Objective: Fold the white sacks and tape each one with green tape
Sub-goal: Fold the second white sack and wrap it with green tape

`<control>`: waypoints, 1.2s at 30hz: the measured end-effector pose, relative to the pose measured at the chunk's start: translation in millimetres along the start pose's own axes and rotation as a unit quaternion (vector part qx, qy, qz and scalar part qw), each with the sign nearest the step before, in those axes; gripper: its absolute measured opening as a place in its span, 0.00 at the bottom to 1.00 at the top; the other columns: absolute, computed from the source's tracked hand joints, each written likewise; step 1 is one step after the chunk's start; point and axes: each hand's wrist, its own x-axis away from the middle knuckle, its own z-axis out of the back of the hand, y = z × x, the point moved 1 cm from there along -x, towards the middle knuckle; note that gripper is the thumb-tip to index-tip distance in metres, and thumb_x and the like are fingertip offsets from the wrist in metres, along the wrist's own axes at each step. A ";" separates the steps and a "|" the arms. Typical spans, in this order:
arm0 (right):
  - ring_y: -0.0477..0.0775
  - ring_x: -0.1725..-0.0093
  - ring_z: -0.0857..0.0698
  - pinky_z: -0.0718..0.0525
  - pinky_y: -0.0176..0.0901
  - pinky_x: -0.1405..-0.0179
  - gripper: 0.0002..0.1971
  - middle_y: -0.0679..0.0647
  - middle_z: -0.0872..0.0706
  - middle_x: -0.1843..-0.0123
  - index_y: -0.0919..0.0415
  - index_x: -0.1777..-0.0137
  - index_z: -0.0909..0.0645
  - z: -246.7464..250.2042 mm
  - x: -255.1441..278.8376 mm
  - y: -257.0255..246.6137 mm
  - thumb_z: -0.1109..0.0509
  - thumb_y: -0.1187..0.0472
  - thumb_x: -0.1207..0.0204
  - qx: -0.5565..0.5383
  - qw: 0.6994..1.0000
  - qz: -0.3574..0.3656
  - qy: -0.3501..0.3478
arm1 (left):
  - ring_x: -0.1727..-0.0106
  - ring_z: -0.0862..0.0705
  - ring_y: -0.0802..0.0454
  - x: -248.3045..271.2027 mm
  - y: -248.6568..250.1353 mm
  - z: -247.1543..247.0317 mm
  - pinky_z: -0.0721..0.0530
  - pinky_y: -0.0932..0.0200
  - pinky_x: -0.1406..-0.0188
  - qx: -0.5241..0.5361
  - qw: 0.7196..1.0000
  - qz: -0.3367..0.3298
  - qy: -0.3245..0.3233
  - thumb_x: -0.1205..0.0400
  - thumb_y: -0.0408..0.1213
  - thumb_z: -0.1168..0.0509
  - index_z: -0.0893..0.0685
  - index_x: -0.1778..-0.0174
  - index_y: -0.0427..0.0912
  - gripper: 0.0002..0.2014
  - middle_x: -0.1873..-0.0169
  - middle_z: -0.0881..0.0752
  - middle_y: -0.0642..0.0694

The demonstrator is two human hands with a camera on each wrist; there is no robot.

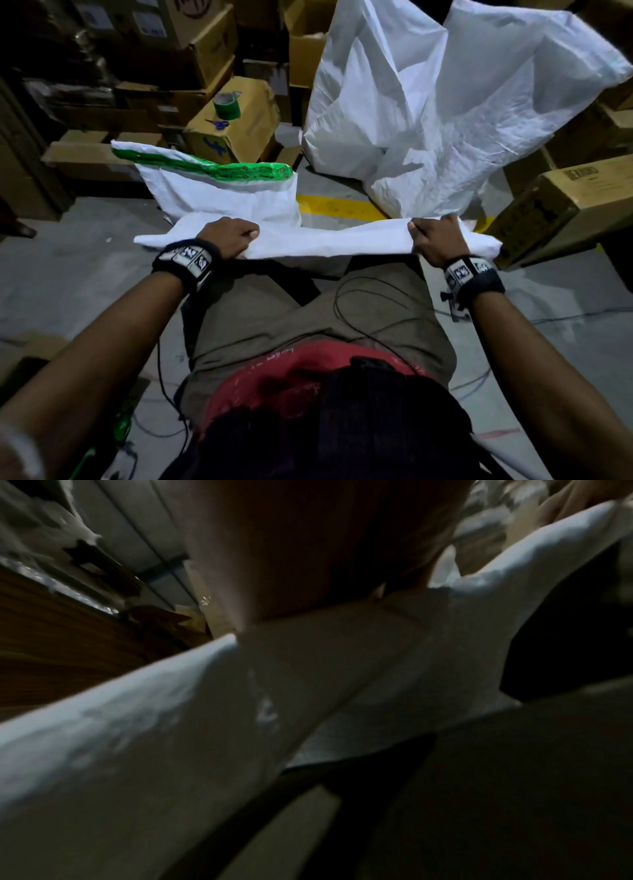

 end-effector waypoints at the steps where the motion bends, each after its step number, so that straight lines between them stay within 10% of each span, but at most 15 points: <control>1: 0.65 0.49 0.15 0.37 0.53 0.48 0.19 0.57 0.11 0.58 0.54 0.61 0.22 -5.1 -9.5 0.4 0.49 0.49 0.16 0.000 0.997 -0.014 -0.078 | 0.41 0.17 0.39 -8.5 -3.1 -0.8 0.20 0.45 0.40 -0.009 0.999 0.009 -0.044 0.22 0.58 0.50 0.15 0.48 0.48 0.23 0.43 0.12 0.45; 4: 0.66 0.37 0.17 0.32 0.57 0.38 0.14 0.61 0.13 0.36 0.53 0.44 0.20 -29.4 -20.8 0.3 0.47 0.50 0.12 0.014 0.980 -0.064 -0.188 | 0.39 0.18 0.40 -22.9 -15.6 -22.8 0.22 0.49 0.39 -0.057 0.995 0.018 -0.080 0.15 0.60 0.40 0.15 0.48 0.53 0.17 0.43 0.14 0.42; 13: 0.57 0.35 0.24 0.37 0.64 0.33 0.26 0.48 0.21 0.49 0.44 0.44 0.27 -64.6 43.0 28.5 0.56 0.28 0.21 -0.152 0.973 -0.170 -0.019 | 0.38 0.27 0.36 11.8 -59.9 -44.9 0.36 0.41 0.40 -0.111 0.987 0.068 0.090 0.14 0.61 0.55 0.14 0.39 0.46 0.30 0.44 0.20 0.38; 19: 0.58 0.38 0.24 0.41 0.74 0.32 0.24 0.48 0.22 0.52 0.42 0.41 0.23 -66.9 59.7 53.1 0.60 0.37 0.14 -0.102 0.984 -0.145 -0.018 | 0.37 0.19 0.32 17.1 -79.7 -25.3 0.30 0.42 0.34 -0.086 0.982 0.140 0.087 0.09 0.55 0.60 0.12 0.41 0.37 0.34 0.41 0.13 0.30; 26: 0.59 0.59 0.27 0.44 0.54 0.42 0.28 0.52 0.24 0.67 0.42 0.59 0.20 -19.7 32.1 60.9 0.61 0.34 0.18 -0.015 0.996 -0.084 -0.021 | 0.45 0.15 0.33 13.3 -102.0 3.4 0.21 0.45 0.39 -0.045 0.990 0.130 0.008 0.13 0.64 0.58 0.11 0.59 0.39 0.37 0.50 0.11 0.31; 31: 0.61 0.46 0.21 0.44 0.61 0.32 0.24 0.58 0.15 0.52 0.46 0.44 0.17 -38.8 27.5 54.8 0.56 0.43 0.11 0.023 0.988 -0.115 -0.103 | 0.28 0.24 0.35 14.5 -89.0 -22.4 0.36 0.45 0.27 -0.122 0.979 0.163 0.025 0.08 0.50 0.53 0.15 0.35 0.40 0.25 0.34 0.16 0.33; 36: 0.64 0.37 0.26 0.29 0.71 0.40 0.12 0.58 0.23 0.40 0.50 0.36 0.20 -51.1 33.9 23.7 0.35 0.56 0.19 0.094 0.990 -0.093 -0.052 | 0.46 0.20 0.29 8.8 -62.6 -29.5 0.22 0.36 0.48 -0.222 0.969 0.068 0.089 0.21 0.31 0.31 0.21 0.38 0.29 0.17 0.49 0.20 0.26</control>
